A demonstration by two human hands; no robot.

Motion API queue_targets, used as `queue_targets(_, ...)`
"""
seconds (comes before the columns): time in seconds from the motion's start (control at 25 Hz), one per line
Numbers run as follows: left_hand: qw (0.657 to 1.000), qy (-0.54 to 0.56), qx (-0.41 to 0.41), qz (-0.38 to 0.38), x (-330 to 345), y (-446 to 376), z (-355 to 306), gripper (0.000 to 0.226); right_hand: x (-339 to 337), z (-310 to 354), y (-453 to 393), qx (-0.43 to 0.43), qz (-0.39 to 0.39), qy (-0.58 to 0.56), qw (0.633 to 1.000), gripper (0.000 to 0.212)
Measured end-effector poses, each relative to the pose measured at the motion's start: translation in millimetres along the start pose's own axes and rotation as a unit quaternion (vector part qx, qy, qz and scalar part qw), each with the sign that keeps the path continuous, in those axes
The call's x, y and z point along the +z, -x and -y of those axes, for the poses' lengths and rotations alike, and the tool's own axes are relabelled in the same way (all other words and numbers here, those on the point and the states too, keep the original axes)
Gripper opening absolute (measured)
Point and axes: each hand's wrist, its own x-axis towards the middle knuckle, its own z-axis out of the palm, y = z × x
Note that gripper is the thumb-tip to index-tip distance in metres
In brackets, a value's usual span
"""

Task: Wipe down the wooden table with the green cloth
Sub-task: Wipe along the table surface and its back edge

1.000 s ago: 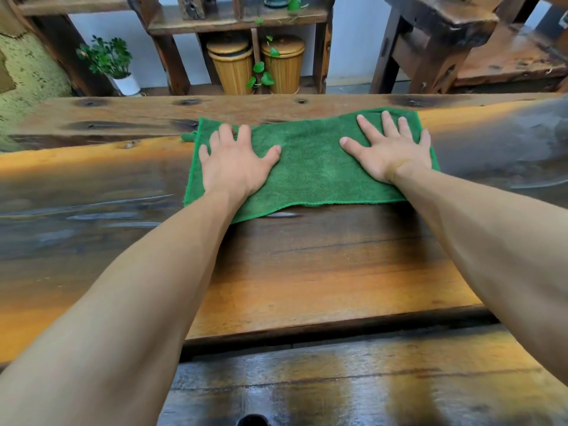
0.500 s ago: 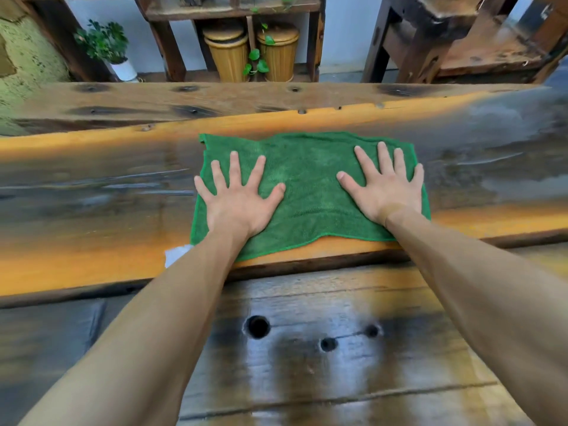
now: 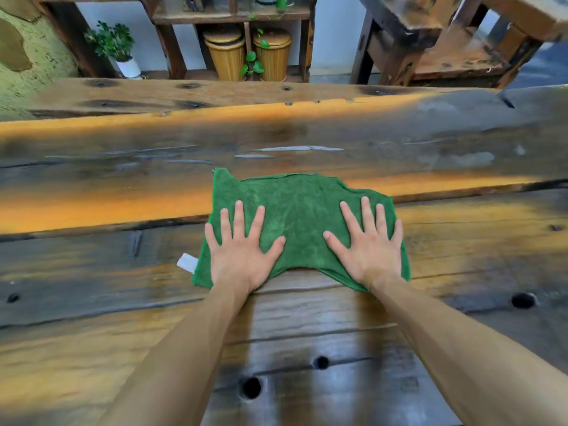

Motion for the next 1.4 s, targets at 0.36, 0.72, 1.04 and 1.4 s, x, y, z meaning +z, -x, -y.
queue_targets(0.36, 1.000, -0.007, -0.008, 0.007, 30, 135, 2, 0.086, 21, -22, 116, -0.041, 0.018, 0.000, 0.999, 0.081)
queue_targets(0.72, 0.999, -0.008, -0.028, 0.015, 58, 260, -3, 0.089, 38, -44, 236, -0.063, 0.026, 0.006, 0.998, 0.082)
queue_targets(1.04, 0.999, -0.012, -0.009, 0.035, 75, 370, 2, 0.086, 52, -60, 345, -0.067, 0.032, 0.013, 0.997, 0.079)
queue_targets(1.4, 1.000, -0.009, 0.014, 0.008, 111, 515, 14, 0.084, 73, -86, 498, -0.060, 0.022, -0.005, 0.998, 0.082)
